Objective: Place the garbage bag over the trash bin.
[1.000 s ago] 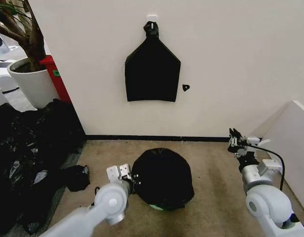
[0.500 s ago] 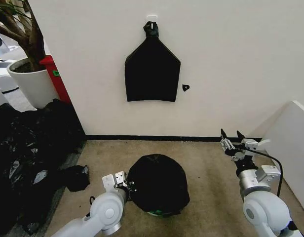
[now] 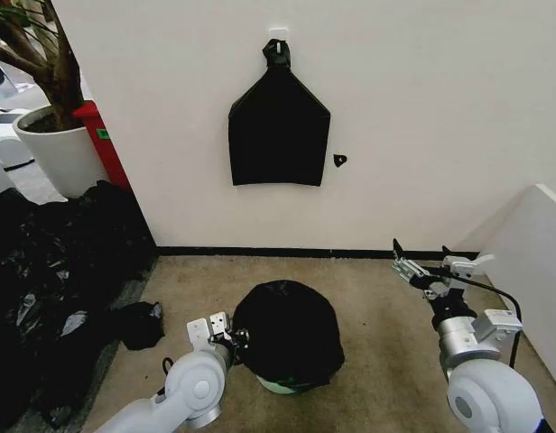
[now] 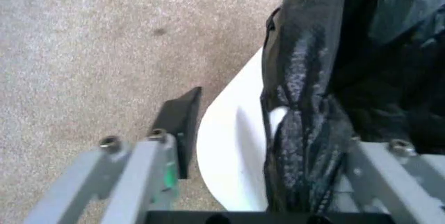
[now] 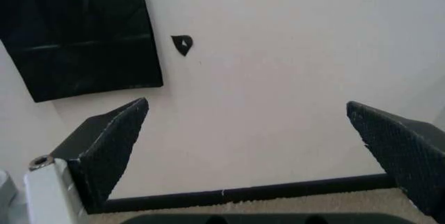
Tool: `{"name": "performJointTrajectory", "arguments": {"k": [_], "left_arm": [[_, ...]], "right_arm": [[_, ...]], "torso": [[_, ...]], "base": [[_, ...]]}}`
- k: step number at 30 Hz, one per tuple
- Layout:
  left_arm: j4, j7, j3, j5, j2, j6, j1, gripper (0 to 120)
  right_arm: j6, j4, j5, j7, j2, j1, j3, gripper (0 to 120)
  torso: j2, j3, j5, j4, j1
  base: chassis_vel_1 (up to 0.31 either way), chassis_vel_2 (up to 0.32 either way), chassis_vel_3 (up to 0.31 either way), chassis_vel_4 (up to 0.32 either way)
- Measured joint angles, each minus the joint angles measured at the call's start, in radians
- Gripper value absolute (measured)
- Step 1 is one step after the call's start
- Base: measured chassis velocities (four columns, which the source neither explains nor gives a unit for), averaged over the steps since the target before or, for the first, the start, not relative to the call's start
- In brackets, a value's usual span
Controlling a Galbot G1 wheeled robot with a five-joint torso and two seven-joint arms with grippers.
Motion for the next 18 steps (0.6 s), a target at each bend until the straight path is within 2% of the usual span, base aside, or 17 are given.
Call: {"name": "performJointTrajectory", "arguments": {"k": [3,6,11,18], "left_arm": [[-0.027,0.001,-0.006,-0.003,0.007,0.0,0.008,67],[-0.043,0.002,-0.009,-0.006,0.012,0.0,0.012,73],[-0.098,0.001,-0.028,-0.019,0.035,0.0,0.027,94],[-0.166,-0.011,-0.052,-0.029,0.061,0.001,0.052,100]], "right_arm": [[-0.004,0.016,0.004,0.007,0.003,-0.01,0.0,100],[-0.007,0.024,0.007,0.011,0.004,-0.014,0.0,100],[-0.015,0.044,0.015,0.017,0.012,-0.028,-0.005,100],[-0.018,0.061,0.016,0.018,0.017,-0.042,-0.009,100]], "torso": [[0.0,0.0,0.0001,0.0,0.0],[0.0,0.0,0.0,0.0,0.0],[0.0,0.0,0.0,0.0,0.0],[0.0,0.0,0.0001,0.0001,0.0]], "base": [[0.0,0.0,0.0,0.0],[0.0,0.0,0.0,0.0],[0.0,0.0,0.0,0.0],[0.0,0.0,0.0,0.0]]}}
